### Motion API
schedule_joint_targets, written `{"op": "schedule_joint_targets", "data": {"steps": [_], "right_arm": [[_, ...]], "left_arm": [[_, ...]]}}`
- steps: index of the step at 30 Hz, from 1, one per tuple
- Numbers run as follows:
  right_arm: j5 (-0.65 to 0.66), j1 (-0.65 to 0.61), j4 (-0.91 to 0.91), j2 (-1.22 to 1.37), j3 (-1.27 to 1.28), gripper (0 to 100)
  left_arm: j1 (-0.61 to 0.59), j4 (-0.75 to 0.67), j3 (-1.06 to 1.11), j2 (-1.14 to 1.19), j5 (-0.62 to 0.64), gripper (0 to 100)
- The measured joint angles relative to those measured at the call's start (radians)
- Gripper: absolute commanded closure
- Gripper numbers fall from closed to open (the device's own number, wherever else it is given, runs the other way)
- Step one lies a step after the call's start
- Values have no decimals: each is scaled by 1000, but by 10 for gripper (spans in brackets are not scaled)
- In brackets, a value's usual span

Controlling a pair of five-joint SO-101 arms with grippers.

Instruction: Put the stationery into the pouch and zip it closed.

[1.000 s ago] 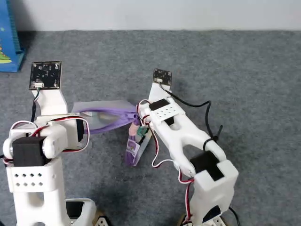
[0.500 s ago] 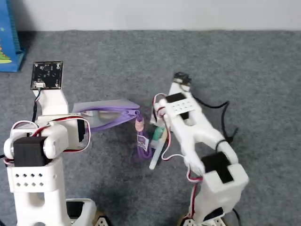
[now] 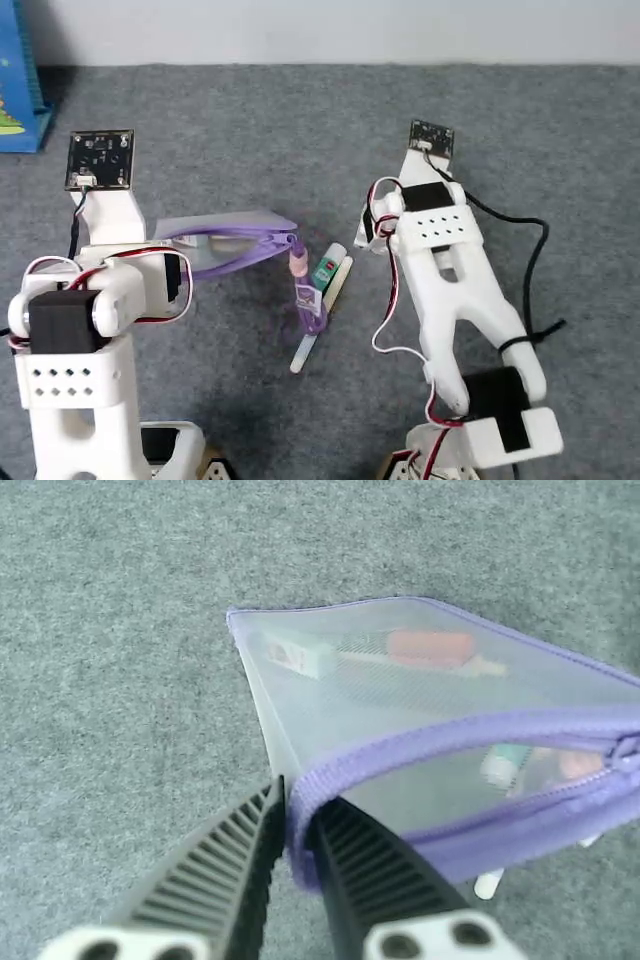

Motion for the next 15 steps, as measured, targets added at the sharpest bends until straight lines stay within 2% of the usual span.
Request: {"op": "schedule_joint_targets", "data": {"steps": [7, 9, 13, 15], "right_arm": [[0, -34, 18, -9, 0, 984], [-8, -77, -12, 17, 0, 938], [-64, -150, -109, 91, 0, 779], [-77, -183, -146, 124, 0, 754]], "left_arm": [[0, 0, 0, 0, 0, 988], [0, 0, 0, 0, 0, 988], [0, 0, 0, 0, 0, 988], [0, 0, 0, 0, 0, 988]]}}
